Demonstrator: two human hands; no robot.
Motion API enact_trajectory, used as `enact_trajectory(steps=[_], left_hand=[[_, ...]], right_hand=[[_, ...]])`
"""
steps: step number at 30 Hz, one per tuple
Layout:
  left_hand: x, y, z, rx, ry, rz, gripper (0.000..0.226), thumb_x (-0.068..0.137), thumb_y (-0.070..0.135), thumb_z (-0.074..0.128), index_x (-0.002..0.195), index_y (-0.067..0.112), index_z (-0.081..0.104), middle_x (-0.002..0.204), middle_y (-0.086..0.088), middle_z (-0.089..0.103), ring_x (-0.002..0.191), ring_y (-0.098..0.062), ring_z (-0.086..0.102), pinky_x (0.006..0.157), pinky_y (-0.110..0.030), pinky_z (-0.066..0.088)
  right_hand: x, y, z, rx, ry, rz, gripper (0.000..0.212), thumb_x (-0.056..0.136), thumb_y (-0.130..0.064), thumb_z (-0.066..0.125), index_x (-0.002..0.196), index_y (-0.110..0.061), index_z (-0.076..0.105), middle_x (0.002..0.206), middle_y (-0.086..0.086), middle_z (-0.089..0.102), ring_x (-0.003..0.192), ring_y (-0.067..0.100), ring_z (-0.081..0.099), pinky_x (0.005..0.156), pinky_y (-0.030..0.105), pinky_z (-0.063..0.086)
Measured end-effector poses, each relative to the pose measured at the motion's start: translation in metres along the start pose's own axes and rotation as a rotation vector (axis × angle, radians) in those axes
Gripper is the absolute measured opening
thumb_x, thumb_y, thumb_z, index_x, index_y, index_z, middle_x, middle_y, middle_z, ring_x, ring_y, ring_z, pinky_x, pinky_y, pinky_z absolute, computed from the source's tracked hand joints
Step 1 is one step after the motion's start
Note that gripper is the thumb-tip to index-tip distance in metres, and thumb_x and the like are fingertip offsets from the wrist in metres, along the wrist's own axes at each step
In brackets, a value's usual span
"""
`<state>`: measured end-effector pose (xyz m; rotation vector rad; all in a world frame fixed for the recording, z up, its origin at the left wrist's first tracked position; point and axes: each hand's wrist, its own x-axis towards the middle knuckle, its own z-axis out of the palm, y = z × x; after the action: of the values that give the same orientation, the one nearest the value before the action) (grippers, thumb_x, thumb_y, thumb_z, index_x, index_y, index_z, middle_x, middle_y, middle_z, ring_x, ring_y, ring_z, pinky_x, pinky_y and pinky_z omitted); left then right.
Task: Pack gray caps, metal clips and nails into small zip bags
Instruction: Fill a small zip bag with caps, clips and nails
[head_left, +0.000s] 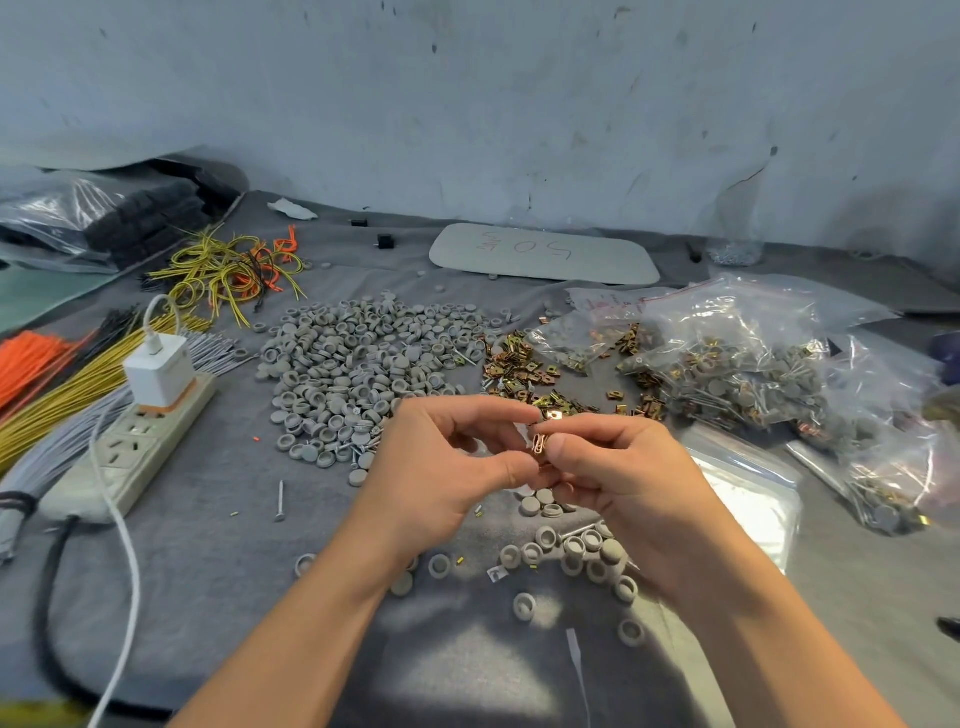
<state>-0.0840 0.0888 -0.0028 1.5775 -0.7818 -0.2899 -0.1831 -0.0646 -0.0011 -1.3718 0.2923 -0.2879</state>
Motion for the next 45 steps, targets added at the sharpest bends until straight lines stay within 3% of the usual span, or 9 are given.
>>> enact_trajectory(steps=[3,8,17,21,28,33,39,42,45], left_hand=[[-0.001,0.000,0.001,0.080,0.033,0.021,0.033,0.068,0.017,0.092,0.096,0.033,0.084,0.081,0.004,0.075,0.078,-0.018,0.067,0.073,-0.041,0.054],[-0.002,0.001,0.001,0.144,0.070,0.071,0.033,0.066,0.013,0.096,0.088,0.035,0.084,0.086,0.008,0.075,0.083,-0.014,0.068,0.075,-0.041,0.055],[-0.003,-0.001,0.003,0.177,0.156,0.123,0.040,0.062,0.022,0.099,0.090,0.042,0.079,0.087,0.015,0.074,0.085,-0.006,0.069,0.075,-0.021,0.054],[-0.002,-0.002,0.003,0.199,0.188,0.134,0.035,0.058,0.034,0.095,0.087,0.043,0.079,0.087,0.015,0.073,0.085,-0.010,0.067,0.074,-0.025,0.054],[-0.003,-0.006,0.002,0.203,0.188,0.094,0.032,0.062,0.021,0.099,0.080,0.037,0.079,0.081,0.014,0.075,0.082,-0.008,0.069,0.075,-0.025,0.056],[-0.005,-0.003,0.006,0.260,0.208,0.130,0.030,0.064,0.018,0.096,0.078,0.036,0.078,0.079,0.016,0.073,0.082,-0.007,0.068,0.072,-0.018,0.053],[-0.006,-0.004,0.006,0.281,0.222,0.182,0.027,0.065,0.019,0.095,0.077,0.037,0.078,0.075,0.018,0.072,0.078,-0.004,0.068,0.067,-0.011,0.048],[-0.006,-0.003,0.006,0.292,0.191,0.161,0.036,0.065,0.023,0.095,0.090,0.044,0.079,0.082,0.021,0.074,0.084,-0.002,0.069,0.073,-0.011,0.049],[-0.002,-0.001,-0.009,0.346,0.212,0.134,0.071,0.070,0.014,0.089,0.125,0.053,0.067,0.107,0.026,0.072,0.099,0.006,0.067,0.087,-0.010,0.051]], right_hand=[[-0.001,0.002,0.002,-0.048,-0.030,0.003,0.021,0.090,0.002,0.070,0.087,-0.013,0.084,0.082,0.019,0.076,0.069,0.023,0.071,0.061,0.025,0.057],[-0.002,0.000,0.001,-0.052,-0.098,0.007,0.024,0.079,-0.012,0.073,0.100,-0.010,0.083,0.085,0.022,0.075,0.073,0.025,0.070,0.066,0.028,0.057],[-0.002,0.000,0.003,0.071,-0.084,0.035,0.021,0.072,-0.011,0.078,0.090,-0.019,0.085,0.091,0.021,0.077,0.077,0.023,0.072,0.067,0.028,0.060],[-0.002,-0.001,0.005,0.038,-0.108,0.026,0.025,0.089,0.003,0.068,0.101,-0.013,0.083,0.091,0.026,0.074,0.076,0.024,0.069,0.065,0.025,0.059],[-0.001,0.002,0.007,-0.058,0.022,0.010,0.019,0.089,0.006,0.070,0.098,-0.008,0.080,0.086,0.026,0.076,0.074,0.032,0.065,0.064,0.029,0.059],[-0.002,0.001,0.006,-0.081,0.015,-0.013,0.025,0.087,0.006,0.072,0.089,-0.016,0.084,0.085,0.023,0.077,0.069,0.024,0.068,0.063,0.025,0.058],[0.000,0.003,0.005,-0.011,-0.036,0.035,0.017,0.085,0.005,0.074,0.093,-0.008,0.083,0.089,0.026,0.075,0.074,0.029,0.063,0.064,0.025,0.059],[0.001,0.004,0.004,0.009,0.032,0.043,0.016,0.085,0.005,0.073,0.089,-0.007,0.083,0.083,0.021,0.075,0.070,0.025,0.063,0.062,0.025,0.057],[0.004,0.004,0.000,0.057,0.185,0.049,0.015,0.090,0.004,0.069,0.094,-0.006,0.079,0.086,0.018,0.078,0.068,0.021,0.070,0.064,0.023,0.058]])
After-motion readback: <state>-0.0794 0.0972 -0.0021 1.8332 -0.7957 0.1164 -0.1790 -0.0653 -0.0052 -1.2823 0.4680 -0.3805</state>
